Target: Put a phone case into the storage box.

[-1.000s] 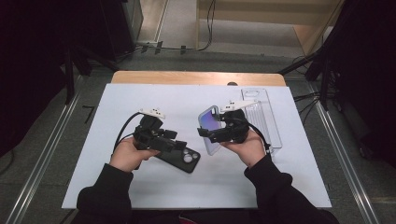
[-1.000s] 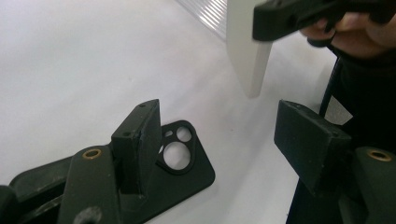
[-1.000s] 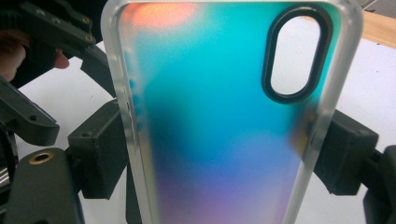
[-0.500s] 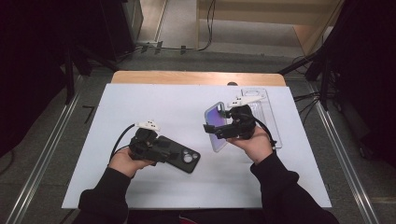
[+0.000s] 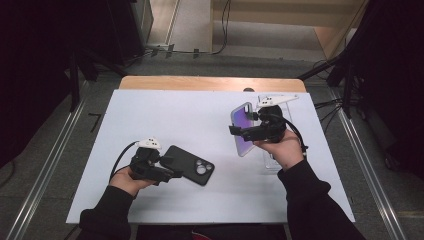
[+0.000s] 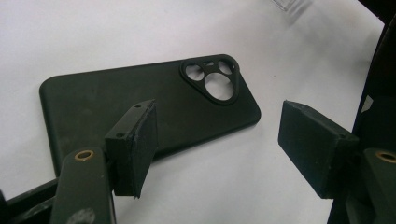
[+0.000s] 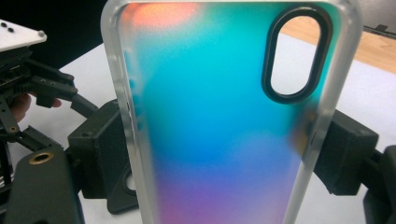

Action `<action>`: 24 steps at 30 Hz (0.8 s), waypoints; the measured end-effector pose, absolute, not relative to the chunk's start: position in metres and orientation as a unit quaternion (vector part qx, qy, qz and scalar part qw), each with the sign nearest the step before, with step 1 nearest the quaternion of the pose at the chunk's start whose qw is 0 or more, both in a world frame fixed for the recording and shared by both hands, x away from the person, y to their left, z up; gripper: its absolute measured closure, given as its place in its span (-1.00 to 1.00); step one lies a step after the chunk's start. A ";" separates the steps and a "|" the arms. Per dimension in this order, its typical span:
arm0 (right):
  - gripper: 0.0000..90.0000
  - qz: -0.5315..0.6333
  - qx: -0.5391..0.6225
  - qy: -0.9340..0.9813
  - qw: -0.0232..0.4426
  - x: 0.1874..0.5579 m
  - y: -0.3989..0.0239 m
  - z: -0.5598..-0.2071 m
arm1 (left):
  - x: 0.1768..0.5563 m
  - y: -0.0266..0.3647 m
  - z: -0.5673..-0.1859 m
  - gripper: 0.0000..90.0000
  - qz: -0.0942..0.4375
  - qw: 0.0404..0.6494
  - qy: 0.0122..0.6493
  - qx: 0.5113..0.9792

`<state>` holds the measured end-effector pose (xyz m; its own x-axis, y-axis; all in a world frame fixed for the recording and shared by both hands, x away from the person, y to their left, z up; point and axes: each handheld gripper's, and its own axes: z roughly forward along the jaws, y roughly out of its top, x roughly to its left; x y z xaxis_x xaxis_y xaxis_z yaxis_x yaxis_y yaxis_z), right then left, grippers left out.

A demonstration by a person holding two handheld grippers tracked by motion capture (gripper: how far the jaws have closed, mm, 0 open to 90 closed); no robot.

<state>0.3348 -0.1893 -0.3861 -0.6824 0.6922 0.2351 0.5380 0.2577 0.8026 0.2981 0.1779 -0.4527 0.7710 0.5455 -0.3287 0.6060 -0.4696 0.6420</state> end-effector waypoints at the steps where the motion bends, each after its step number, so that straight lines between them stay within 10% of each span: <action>1: -0.66 0.468 0.391 0.788 0.084 0.335 -0.191 -0.385 | 0.297 0.179 -0.453 -0.36 -0.038 0.393 0.338 0.854; 24: -0.66 0.465 0.480 0.728 0.153 0.342 -0.243 -0.367 | 0.293 0.187 -0.456 -0.36 -0.022 0.391 0.358 0.847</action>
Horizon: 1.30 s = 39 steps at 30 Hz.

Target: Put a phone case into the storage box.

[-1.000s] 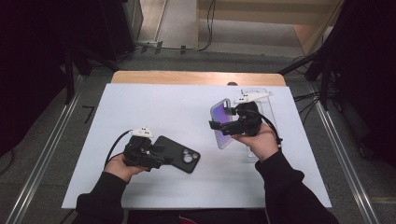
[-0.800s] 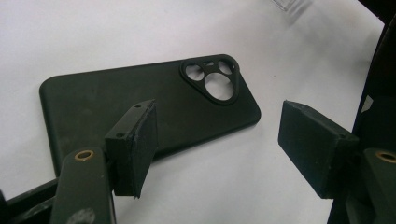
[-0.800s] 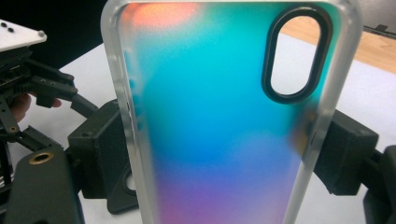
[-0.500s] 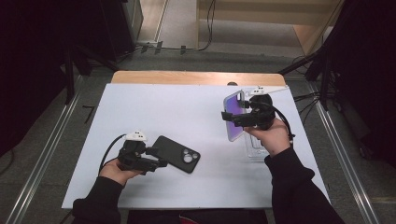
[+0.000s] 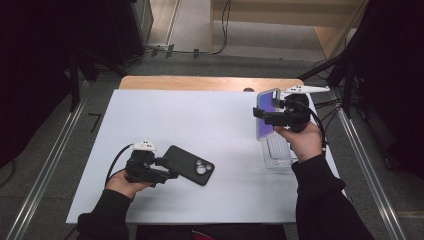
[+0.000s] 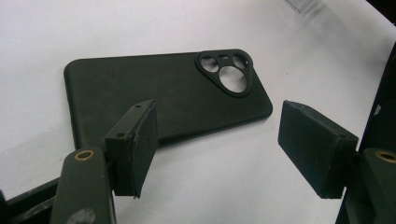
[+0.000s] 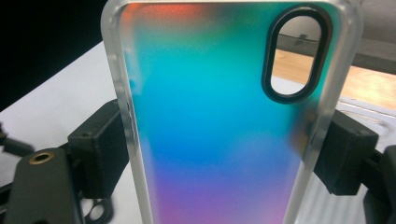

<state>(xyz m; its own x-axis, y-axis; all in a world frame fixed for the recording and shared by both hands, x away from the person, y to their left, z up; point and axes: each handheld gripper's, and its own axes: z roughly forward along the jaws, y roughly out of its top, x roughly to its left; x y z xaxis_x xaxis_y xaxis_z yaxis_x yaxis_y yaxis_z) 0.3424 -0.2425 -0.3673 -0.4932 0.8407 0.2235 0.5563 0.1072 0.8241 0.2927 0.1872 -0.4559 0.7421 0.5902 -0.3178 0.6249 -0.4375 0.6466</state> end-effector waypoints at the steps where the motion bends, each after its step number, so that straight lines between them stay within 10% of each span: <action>1: -0.66 0.465 0.482 0.725 0.158 0.343 -0.245 -0.367 | 0.292 0.187 -0.456 -0.36 -0.022 0.391 0.359 0.847; 39: -0.66 0.423 0.576 0.663 0.223 0.397 -0.274 -0.398 | 0.281 0.197 -0.461 -0.36 -0.019 0.392 0.381 0.837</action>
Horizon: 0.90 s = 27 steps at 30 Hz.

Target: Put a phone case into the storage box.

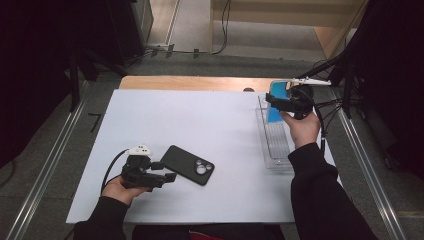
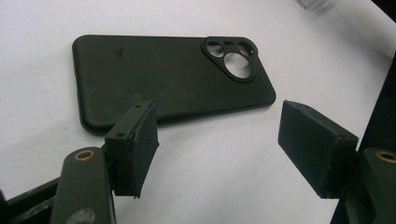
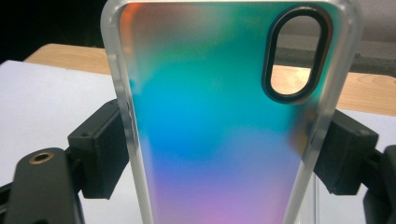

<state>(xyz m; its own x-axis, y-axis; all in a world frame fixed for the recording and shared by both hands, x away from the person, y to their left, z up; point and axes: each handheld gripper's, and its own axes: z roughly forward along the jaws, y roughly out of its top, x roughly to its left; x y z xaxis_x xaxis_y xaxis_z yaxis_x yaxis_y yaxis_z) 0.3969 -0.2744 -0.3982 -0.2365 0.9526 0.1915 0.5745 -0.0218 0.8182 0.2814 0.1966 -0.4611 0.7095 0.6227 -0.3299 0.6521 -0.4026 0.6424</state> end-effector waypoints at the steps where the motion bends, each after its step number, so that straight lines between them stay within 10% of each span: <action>1: -0.66 0.423 0.577 0.662 0.223 0.399 -0.275 -0.398 | 0.281 0.197 -0.461 -0.36 -0.018 0.392 0.380 0.838; 27: -0.66 0.406 0.604 0.645 0.234 0.469 -0.282 -0.409 | 0.285 0.193 -0.465 -0.36 -0.024 0.387 0.380 0.840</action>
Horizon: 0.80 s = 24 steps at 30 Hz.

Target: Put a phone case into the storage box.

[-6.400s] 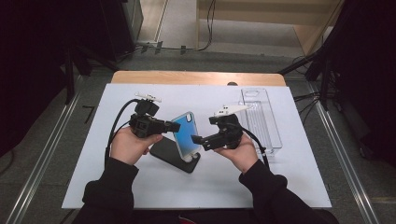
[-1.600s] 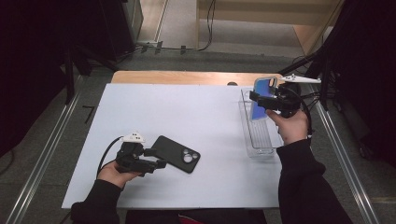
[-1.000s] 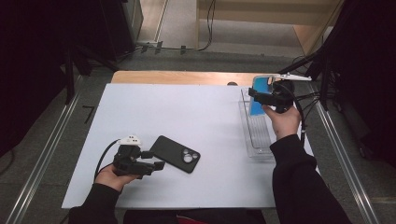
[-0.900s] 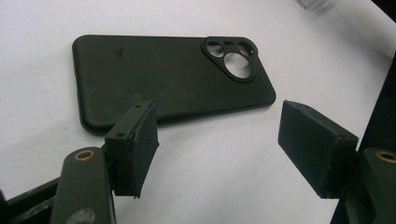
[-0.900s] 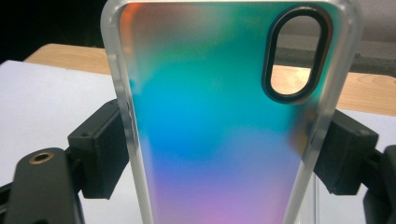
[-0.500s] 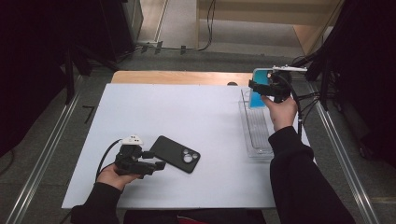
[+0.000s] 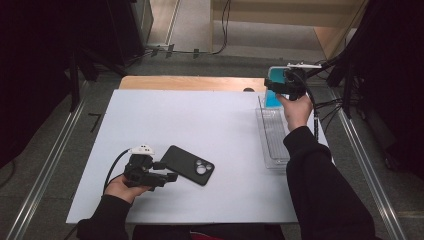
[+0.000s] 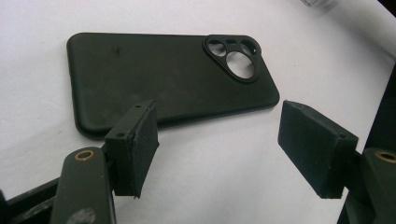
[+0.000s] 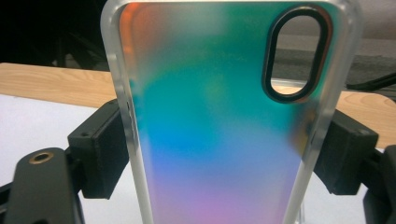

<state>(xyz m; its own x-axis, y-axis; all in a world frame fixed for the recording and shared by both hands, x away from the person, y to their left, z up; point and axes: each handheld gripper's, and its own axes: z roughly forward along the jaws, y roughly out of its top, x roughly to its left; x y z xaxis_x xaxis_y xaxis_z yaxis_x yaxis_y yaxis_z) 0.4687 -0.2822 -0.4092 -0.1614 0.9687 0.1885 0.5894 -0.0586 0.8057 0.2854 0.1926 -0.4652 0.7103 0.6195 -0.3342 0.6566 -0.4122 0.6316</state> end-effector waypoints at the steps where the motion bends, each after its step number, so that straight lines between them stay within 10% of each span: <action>1: -0.66 0.405 0.607 0.644 0.231 0.470 -0.283 -0.410 | 0.285 0.193 -0.465 -0.36 -0.024 0.387 0.380 0.840; 24: -0.67 0.347 0.634 0.658 0.211 0.491 -0.278 -0.446 | 0.286 0.191 -0.466 -0.36 -0.029 0.387 0.378 0.841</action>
<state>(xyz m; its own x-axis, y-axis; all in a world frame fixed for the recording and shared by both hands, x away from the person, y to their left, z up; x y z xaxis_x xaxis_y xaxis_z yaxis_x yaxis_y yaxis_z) 0.4915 -0.2779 -0.4457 -0.1077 0.9810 0.1615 0.6879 -0.0437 0.7245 0.2856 0.1914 -0.4658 0.7120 0.6136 -0.3415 0.6586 -0.4149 0.6278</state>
